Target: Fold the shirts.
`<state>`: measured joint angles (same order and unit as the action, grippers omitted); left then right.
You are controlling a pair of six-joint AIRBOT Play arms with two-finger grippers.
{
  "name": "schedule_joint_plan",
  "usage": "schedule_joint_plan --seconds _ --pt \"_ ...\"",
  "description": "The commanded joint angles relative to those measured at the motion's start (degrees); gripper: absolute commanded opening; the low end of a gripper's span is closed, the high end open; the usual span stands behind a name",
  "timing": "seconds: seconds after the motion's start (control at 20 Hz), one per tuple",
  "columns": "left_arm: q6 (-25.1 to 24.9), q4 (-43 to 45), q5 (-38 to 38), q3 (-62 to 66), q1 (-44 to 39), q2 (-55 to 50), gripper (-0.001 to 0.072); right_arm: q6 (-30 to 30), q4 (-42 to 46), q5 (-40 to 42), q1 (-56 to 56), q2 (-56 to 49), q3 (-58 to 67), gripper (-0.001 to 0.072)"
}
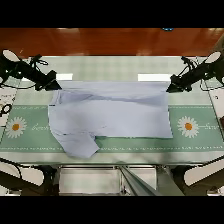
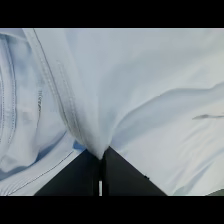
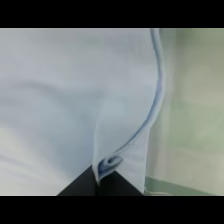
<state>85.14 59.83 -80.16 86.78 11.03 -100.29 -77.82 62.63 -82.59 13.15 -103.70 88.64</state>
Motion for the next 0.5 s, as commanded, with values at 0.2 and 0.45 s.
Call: schedule_joint_plan --seconds 0.2,0.45 --pt "-1.5 3.1 -1.9 -2.0 1.4 -0.2 0.0018 0.3 0.0 2.3 0.0 -0.1 -3.8 0.0023" --pt "-1.6 3.8 -1.5 -2.0 1.5 -0.8 0.0018 -2.2 0.9 3.3 0.3 -0.1 -3.8 0.0023"
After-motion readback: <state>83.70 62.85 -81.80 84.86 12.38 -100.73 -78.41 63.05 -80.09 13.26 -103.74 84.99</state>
